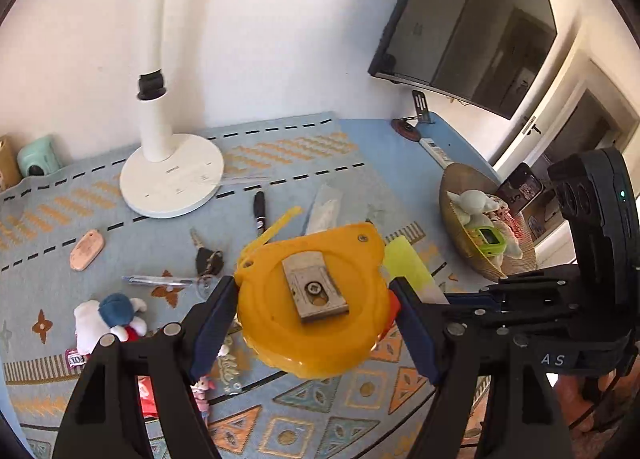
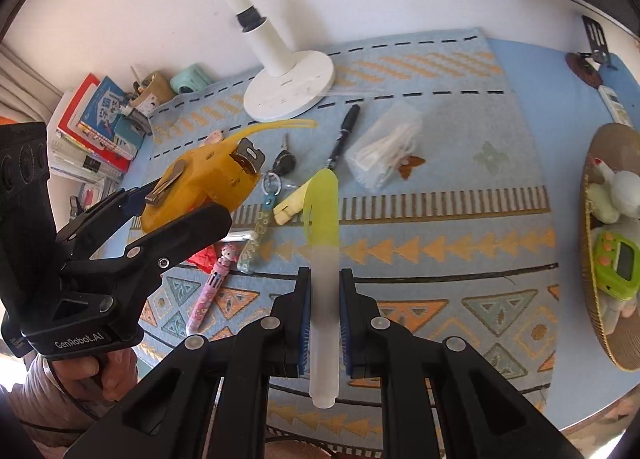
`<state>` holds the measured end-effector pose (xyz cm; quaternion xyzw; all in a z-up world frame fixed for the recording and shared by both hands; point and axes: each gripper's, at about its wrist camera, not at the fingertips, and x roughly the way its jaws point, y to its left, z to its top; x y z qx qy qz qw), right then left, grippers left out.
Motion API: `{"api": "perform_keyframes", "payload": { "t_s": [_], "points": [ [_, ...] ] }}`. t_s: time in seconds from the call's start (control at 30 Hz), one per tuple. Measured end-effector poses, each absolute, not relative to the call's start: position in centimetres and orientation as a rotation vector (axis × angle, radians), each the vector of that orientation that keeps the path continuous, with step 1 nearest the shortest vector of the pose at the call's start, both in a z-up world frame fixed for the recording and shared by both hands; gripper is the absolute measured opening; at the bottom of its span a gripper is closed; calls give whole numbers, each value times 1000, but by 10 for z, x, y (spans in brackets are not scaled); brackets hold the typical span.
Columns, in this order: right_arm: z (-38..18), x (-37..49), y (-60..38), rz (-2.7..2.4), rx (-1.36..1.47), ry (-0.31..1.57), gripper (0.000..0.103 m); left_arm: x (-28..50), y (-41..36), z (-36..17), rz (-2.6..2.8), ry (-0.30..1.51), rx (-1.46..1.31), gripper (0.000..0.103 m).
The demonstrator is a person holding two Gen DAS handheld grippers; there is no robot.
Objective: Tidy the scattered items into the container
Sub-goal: 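Carry the tape measure with left tool toward the basket while right tool carries the highlighter, then release the tape measure into the basket with left tool while right tool drops the highlighter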
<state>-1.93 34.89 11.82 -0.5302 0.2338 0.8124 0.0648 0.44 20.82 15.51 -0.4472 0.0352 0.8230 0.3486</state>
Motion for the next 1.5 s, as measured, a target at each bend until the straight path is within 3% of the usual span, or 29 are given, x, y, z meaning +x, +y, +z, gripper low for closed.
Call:
{"api": "perform_keyframes", "payload": {
  "t_s": [0.5, 0.87, 1.2, 1.4, 1.5],
  "points": [
    [166, 108, 524, 2215, -1158, 856, 13, 33, 416, 190, 1932, 142, -939, 74],
    [132, 138, 603, 2076, -1212, 840, 13, 12, 545, 133, 1856, 219, -1018, 74],
    [101, 124, 638, 2008, -1318, 827, 13, -10, 586, 80, 1810, 251, -1195, 75],
    [93, 117, 641, 2011, -1335, 812, 15, -12, 562, 88, 1754, 146, -1223, 77],
    [93, 114, 643, 2012, -1353, 834, 25, -10, 538, 97, 1774, 99, -1233, 77]
  ]
}}
